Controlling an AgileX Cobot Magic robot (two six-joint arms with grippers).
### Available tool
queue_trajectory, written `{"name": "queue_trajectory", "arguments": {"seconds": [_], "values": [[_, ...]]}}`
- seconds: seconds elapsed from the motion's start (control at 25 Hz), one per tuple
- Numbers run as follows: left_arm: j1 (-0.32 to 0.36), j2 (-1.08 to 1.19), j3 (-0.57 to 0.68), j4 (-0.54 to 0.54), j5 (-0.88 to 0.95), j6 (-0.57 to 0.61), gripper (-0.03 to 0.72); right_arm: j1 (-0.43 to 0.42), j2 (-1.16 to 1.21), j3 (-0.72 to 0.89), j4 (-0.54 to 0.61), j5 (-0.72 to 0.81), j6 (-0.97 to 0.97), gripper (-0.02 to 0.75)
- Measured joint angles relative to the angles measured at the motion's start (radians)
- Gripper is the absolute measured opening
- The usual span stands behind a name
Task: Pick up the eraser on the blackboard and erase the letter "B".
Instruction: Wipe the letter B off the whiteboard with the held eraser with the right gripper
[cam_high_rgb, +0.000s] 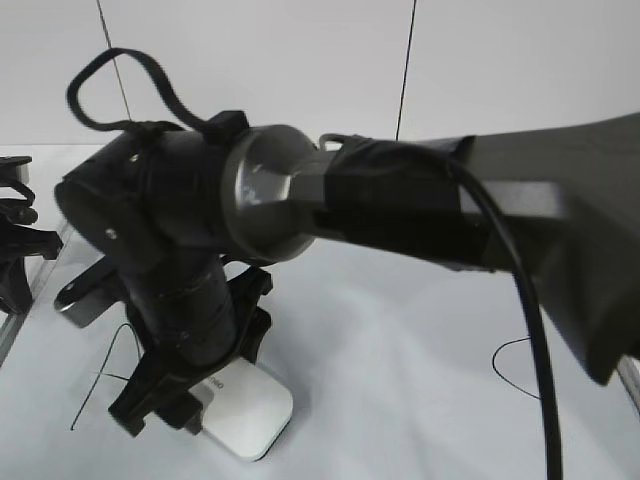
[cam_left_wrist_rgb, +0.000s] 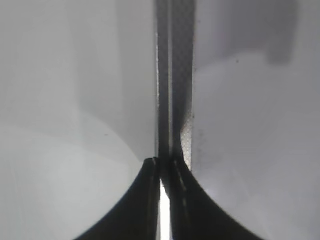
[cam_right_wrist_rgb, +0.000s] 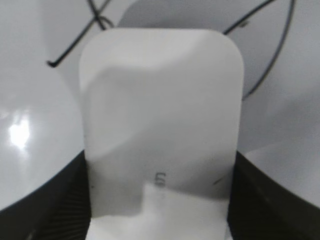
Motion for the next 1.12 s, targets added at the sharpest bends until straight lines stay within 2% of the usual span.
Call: {"name": "queue_trajectory", "arguments": {"seconds": [0.56, 0.88, 1.12], "values": [[0.000, 0.000, 0.000, 0.000, -0.008, 0.000, 0.017, -0.179, 0.000, -0.004, -0.009, 0.000, 0.041, 0.531], [0.000, 0.000, 0.000, 0.000, -0.010, 0.000, 0.016, -0.177, 0.012, -0.036, 0.016, 0.024, 0.038, 0.531], [0.000, 0.000, 0.000, -0.002, -0.010, 0.000, 0.016, -0.154, 0.069, -0.141, 0.051, 0.034, 0.016, 0.531]]}}
